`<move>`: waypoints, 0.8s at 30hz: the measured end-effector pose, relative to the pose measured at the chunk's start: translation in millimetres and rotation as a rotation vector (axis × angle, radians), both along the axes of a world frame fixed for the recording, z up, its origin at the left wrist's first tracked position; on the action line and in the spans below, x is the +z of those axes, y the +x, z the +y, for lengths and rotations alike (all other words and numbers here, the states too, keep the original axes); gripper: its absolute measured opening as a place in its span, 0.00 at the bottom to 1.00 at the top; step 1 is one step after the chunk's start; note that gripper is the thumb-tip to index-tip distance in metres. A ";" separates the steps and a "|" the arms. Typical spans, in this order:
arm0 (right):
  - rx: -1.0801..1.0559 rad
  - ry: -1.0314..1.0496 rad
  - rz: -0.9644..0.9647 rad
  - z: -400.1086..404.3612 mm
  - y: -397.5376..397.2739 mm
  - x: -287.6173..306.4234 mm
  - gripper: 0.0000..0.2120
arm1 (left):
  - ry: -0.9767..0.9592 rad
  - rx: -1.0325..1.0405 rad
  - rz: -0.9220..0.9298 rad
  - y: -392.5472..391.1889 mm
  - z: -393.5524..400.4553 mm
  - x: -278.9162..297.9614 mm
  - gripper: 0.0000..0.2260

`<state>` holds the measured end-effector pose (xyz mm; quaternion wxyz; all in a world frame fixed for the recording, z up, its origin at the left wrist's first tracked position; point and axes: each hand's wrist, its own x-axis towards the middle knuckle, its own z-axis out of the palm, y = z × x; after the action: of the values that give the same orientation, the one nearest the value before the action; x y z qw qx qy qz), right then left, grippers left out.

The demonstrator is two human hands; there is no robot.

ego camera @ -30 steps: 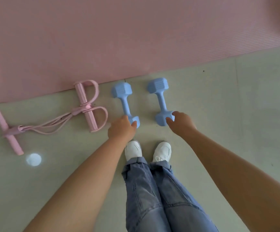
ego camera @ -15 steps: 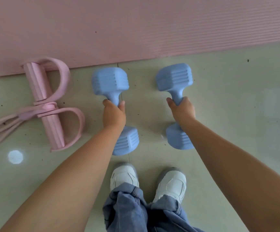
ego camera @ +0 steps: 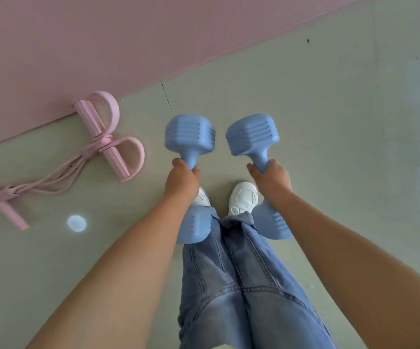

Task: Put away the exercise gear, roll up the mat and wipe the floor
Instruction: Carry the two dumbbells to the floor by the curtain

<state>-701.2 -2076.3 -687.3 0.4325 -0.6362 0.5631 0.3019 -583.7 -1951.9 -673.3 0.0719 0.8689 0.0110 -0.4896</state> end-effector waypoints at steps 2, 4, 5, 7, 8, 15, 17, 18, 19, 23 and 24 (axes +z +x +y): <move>-0.018 0.008 0.036 -1.2 -19.1 50.6 0.15 | 0.001 -0.066 0.024 -8.6 -6.3 47.8 0.18; -0.034 0.028 0.075 -7.5 -36.9 99.1 0.17 | -0.008 -0.134 0.045 -15.8 -17.6 93.0 0.18; -0.059 0.040 0.088 -10.8 -45.4 122.1 0.16 | -0.014 -0.171 0.050 -19.1 -23.8 114.7 0.18; -0.148 0.050 0.075 -17.5 -60.5 163.7 0.15 | -0.038 -0.245 0.058 -24.8 -39.0 152.2 0.18; -0.200 0.050 0.063 -21.0 -68.3 182.9 0.15 | -0.050 -0.283 0.059 -29.0 -47.7 169.8 0.19; -0.571 0.009 -0.040 -45.4 -128.0 286.0 0.13 | -0.137 -0.566 0.015 -62.6 -114.1 265.9 0.18; -0.675 -0.007 -0.070 -53.0 -152.9 303.7 0.13 | -0.151 -0.663 0.006 -77.1 -135.6 286.9 0.18; -0.727 -0.015 -0.075 -57.2 -164.6 309.7 0.13 | -0.150 -0.708 0.000 -84.7 -146.2 295.7 0.18; -0.780 -0.023 -0.077 -62.0 -177.5 313.9 0.14 | -0.147 -0.758 -0.007 -92.9 -158.2 304.1 0.17; -0.934 -0.038 -0.057 -95.4 -228.0 326.2 0.14 | -0.129 -0.953 -0.034 -129.8 -218.6 329.7 0.17; -0.970 -0.021 -0.060 -107.1 -241.7 328.9 0.15 | -0.123 -0.998 -0.044 -141.5 -237.1 335.2 0.17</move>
<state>-942.9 -2183.3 -358.4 0.5329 -0.3130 0.7851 0.0416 -725.2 -2189.1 -338.1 -0.1197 0.7725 -0.4362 -0.4456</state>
